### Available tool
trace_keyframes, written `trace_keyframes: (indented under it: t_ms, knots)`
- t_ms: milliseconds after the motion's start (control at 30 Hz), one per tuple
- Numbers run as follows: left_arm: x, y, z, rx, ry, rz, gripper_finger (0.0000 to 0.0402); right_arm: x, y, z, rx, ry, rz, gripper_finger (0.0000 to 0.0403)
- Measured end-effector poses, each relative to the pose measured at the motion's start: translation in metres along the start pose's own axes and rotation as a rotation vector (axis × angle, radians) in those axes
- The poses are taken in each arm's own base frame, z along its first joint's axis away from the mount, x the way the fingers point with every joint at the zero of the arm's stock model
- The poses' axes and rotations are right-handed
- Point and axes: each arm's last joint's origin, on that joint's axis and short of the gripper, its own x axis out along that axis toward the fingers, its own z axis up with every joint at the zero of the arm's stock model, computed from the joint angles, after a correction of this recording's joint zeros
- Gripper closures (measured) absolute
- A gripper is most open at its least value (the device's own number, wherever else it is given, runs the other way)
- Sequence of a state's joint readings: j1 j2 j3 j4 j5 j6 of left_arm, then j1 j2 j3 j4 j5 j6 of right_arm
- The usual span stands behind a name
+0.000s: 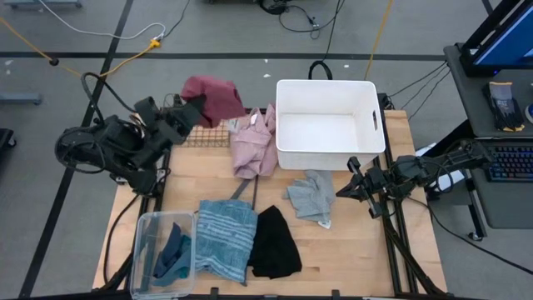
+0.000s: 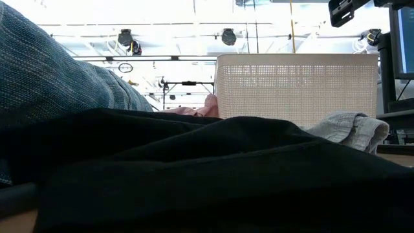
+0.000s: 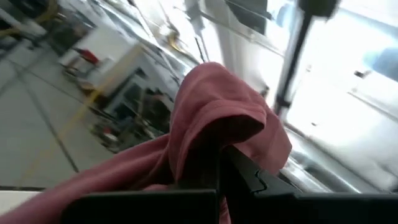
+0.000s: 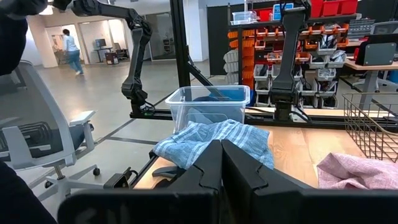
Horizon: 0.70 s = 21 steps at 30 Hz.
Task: Pick & Place Cloths
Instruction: Put the red underwear into the wire basket
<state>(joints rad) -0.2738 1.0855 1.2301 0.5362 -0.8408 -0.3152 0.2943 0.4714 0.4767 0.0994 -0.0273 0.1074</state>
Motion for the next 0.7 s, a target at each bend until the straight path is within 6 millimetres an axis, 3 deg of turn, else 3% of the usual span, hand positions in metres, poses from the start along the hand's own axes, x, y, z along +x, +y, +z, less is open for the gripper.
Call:
trace_keyframes:
  t_ms: [367, 600, 700]
  knots:
    - [0.003, 0.005, 0.001, 0.06, -0.034, 0.09, 0.0401, 0.0, 0.0, 0.0, 0.0, 0.0, 0.0, 0.0403]
    - [-0.001, 0.024, -0.004, 0.506, -0.032, 0.623, 0.0401, 0.0, 0.0, 0.0, 0.0, 0.0, 0.0, 0.0403]
    - [-0.001, 0.031, -0.006, 0.658, -0.004, 0.736, 0.0401, 0.0, 0.0, 0.0, 0.0, 0.0, 0.0, 0.0403]
